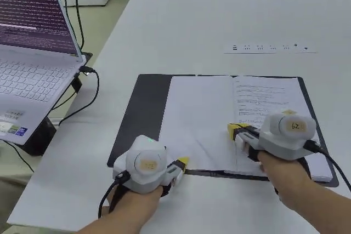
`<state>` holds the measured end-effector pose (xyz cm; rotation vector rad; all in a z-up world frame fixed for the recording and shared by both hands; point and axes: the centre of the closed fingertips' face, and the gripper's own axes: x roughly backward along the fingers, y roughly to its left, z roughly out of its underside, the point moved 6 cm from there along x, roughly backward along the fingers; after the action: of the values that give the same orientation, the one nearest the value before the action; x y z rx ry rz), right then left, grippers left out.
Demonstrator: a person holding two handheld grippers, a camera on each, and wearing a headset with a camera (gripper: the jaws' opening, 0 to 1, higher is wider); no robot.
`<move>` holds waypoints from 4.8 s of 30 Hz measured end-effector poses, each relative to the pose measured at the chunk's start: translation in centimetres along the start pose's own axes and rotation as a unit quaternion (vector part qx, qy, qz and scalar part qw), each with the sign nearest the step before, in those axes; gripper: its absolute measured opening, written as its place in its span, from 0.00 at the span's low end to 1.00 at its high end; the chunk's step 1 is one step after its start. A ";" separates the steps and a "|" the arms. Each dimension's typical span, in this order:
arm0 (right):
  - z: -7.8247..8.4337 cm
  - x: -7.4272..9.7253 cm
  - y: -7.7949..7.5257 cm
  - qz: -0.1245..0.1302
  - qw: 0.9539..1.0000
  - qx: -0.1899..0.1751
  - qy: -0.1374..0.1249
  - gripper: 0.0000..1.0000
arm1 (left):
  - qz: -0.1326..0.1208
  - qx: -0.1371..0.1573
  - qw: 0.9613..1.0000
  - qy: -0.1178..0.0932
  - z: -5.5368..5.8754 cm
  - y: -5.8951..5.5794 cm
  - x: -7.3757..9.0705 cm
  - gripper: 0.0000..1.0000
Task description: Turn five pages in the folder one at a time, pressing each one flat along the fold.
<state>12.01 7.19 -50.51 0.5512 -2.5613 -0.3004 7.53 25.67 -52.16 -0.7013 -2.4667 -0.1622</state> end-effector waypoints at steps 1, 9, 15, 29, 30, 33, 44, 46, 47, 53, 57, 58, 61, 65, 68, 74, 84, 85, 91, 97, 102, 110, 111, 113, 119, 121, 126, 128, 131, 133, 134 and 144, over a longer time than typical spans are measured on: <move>-0.1 -0.2 -0.2 0.000 1.000 -0.002 -0.002 0.00 | -0.001 0.001 1.000 -0.001 0.0 0.0 0.0 0.35; -0.4 -1.9 -1.5 0.003 1.000 -0.009 0.000 0.00 | -0.002 0.004 1.000 -0.006 0.1 -0.1 0.0 0.35; -1.3 -3.1 -2.5 0.008 1.000 -0.016 -0.013 0.00 | -0.003 0.006 1.000 -0.011 0.1 -0.1 0.0 0.35; -3.3 -5.8 -4.1 0.020 0.999 -0.025 -0.025 0.00 | -0.003 0.009 1.000 -0.020 0.3 -0.1 0.0 0.35; -3.5 -6.0 -4.1 0.022 0.999 -0.028 -0.025 0.00 | -0.003 0.009 1.000 -0.020 0.3 0.0 0.0 0.35; -3.9 -6.6 -4.3 0.025 0.999 -0.027 -0.028 0.00 | -0.003 0.010 1.000 -0.022 0.4 0.0 -0.1 0.35; -6.2 -9.7 -5.8 0.041 0.998 -0.022 -0.031 0.00 | -0.003 0.012 1.000 -0.025 0.5 0.1 -0.2 0.35; -6.6 -10.3 -5.9 0.045 0.999 -0.016 -0.026 0.00 | -0.003 0.012 1.000 -0.025 0.6 0.2 -0.2 0.34; -6.8 -10.4 -5.9 0.045 0.999 -0.015 -0.026 0.00 | -0.003 0.012 1.000 -0.026 0.6 0.2 -0.2 0.34; -7.8 -12.0 -7.0 0.054 0.998 -0.006 -0.026 0.00 | -0.005 0.015 0.999 -0.029 0.6 0.3 -0.2 0.33; -8.0 -13.0 -8.1 0.060 0.998 -0.006 -0.028 0.00 | -0.005 0.013 0.999 -0.030 0.6 0.2 -0.2 0.33; -7.9 -13.1 -8.2 0.061 0.998 -0.007 -0.028 0.00 | -0.005 0.013 0.999 -0.030 0.6 0.2 -0.1 0.33; -7.9 -13.1 -8.4 0.060 0.998 -0.005 -0.027 0.00 | -0.005 0.015 0.999 -0.032 0.6 0.2 -0.1 0.33; -7.8 -13.1 -8.6 0.058 0.998 -0.005 -0.024 0.00 | -0.005 0.015 0.999 -0.032 0.6 0.1 0.0 0.33; -7.5 -12.9 -8.6 0.056 0.998 -0.007 -0.023 0.00 | -0.005 0.015 0.999 -0.031 0.6 0.1 0.0 0.33; -6.6 -10.9 -7.0 0.048 0.999 -0.007 -0.020 0.00 | -0.005 0.014 0.999 -0.029 0.6 0.1 0.0 0.33; -5.7 -8.7 -5.5 0.037 0.999 -0.015 -0.010 0.00 | -0.005 0.014 1.000 -0.027 0.5 0.1 -0.1 0.33; -5.5 -8.6 -5.5 0.036 0.999 -0.015 -0.009 0.00 | -0.005 0.014 1.000 -0.026 0.5 0.1 -0.1 0.33; -4.7 -7.5 -4.7 0.026 1.000 -0.011 -0.004 0.00 | -0.005 0.014 1.000 -0.026 0.5 0.1 -0.1 0.33; -4.0 -6.5 -4.0 0.025 0.999 -0.020 -0.006 0.00 | -0.005 0.014 1.000 -0.027 0.5 0.1 -0.1 0.33; -3.5 -5.5 -3.6 0.023 0.999 -0.031 -0.012 0.00 | -0.005 0.014 0.999 -0.028 0.5 0.1 -0.1 0.33; -2.2 -3.8 -2.4 0.015 0.999 -0.040 -0.013 0.00 | -0.005 0.015 0.999 -0.029 0.5 0.0 0.0 0.33; -2.0 -3.5 -2.3 0.015 0.999 -0.042 -0.013 0.00 | -0.005 0.015 0.999 -0.030 0.5 0.0 0.0 0.33; -1.7 -3.0 -2.0 0.015 0.999 -0.044 -0.013 0.00 | -0.005 0.015 0.999 -0.030 0.4 0.0 0.0 0.33; -0.7 -1.7 -1.5 0.013 0.998 -0.054 -0.009 0.00 | -0.005 0.016 0.999 -0.032 0.5 0.0 0.1 0.33; -0.3 -1.3 -1.2 0.011 0.998 -0.057 -0.007 0.00 | -0.005 0.015 0.999 -0.033 0.5 0.0 0.1 0.33; 0.4 -0.5 -0.6 0.004 0.998 -0.060 -0.003 0.00 | -0.005 0.017 0.999 -0.034 0.5 0.1 0.0 0.33; 0.7 -0.2 -0.4 0.000 0.998 -0.058 -0.001 0.00 | -0.005 0.017 0.999 -0.033 0.5 0.1 0.0 0.33; 1.3 0.5 -0.1 -0.003 0.998 -0.056 0.001 0.00 | -0.003 0.015 0.999 -0.032 0.5 0.1 0.0 0.33; 1.7 0.9 0.1 -0.007 0.998 -0.056 0.006 0.00 | -0.002 0.014 0.999 -0.032 0.5 0.1 0.1 0.33; 1.9 1.0 0.2 -0.008 0.998 -0.056 0.006 0.00 | -0.002 0.014 0.999 -0.032 0.5 0.1 0.1 0.33; 3.8 2.9 1.5 -0.018 0.998 -0.063 0.021 0.00 | -0.001 0.012 1.000 -0.029 0.5 0.1 0.1 0.33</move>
<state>7.28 7.62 -52.04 0.5518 -2.4746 -0.4540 7.29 25.93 -52.56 -0.7019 -2.5202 -0.1156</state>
